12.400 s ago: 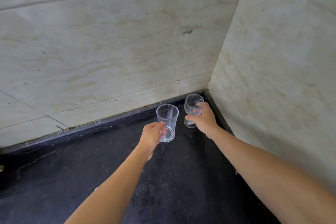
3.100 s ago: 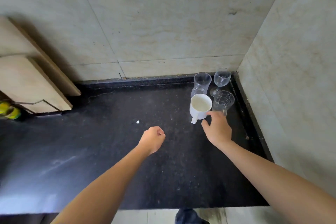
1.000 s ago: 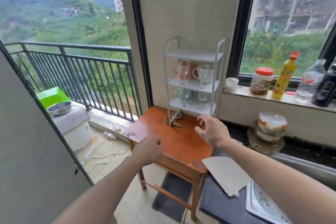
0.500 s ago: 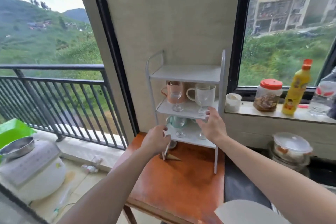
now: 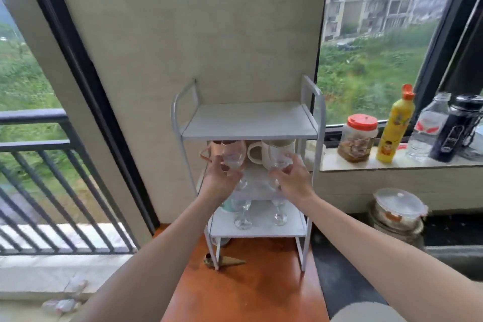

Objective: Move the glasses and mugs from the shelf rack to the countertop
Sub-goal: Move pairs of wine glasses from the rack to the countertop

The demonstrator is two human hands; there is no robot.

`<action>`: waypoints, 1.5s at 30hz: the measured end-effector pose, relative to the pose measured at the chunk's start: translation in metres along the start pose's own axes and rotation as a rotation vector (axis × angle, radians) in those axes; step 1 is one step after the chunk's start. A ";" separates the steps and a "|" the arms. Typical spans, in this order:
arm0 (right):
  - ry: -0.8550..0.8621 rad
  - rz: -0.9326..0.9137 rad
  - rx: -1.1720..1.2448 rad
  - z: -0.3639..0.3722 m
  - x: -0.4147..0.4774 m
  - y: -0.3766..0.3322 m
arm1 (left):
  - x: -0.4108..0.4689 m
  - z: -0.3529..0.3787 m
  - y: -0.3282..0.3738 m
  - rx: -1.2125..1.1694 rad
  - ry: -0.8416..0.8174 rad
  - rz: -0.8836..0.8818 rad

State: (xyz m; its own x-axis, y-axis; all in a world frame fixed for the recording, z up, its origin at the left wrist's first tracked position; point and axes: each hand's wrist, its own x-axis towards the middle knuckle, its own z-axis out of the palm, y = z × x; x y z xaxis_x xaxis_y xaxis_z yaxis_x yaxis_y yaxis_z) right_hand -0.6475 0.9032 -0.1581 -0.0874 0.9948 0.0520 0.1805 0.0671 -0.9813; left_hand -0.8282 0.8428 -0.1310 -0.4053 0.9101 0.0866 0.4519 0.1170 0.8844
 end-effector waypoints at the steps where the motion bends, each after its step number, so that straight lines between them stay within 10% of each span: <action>1: 0.025 0.006 0.027 0.003 0.001 0.000 | 0.007 0.001 -0.002 -0.024 -0.028 -0.003; 21: 0.308 0.046 0.038 -0.076 -0.135 0.028 | -0.055 0.047 0.015 -0.200 -0.484 0.195; 45: 1.147 0.398 0.174 -0.455 -0.590 0.136 | -0.508 0.370 0.137 -0.151 -1.601 0.005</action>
State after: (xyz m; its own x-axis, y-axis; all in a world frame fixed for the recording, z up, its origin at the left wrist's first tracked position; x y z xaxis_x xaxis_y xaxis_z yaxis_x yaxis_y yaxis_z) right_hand -0.1260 0.3603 -0.2382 0.8730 0.4401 -0.2100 -0.1433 -0.1802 -0.9731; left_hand -0.2665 0.5433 -0.2235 0.8469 0.3818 -0.3700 0.3325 0.1626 0.9290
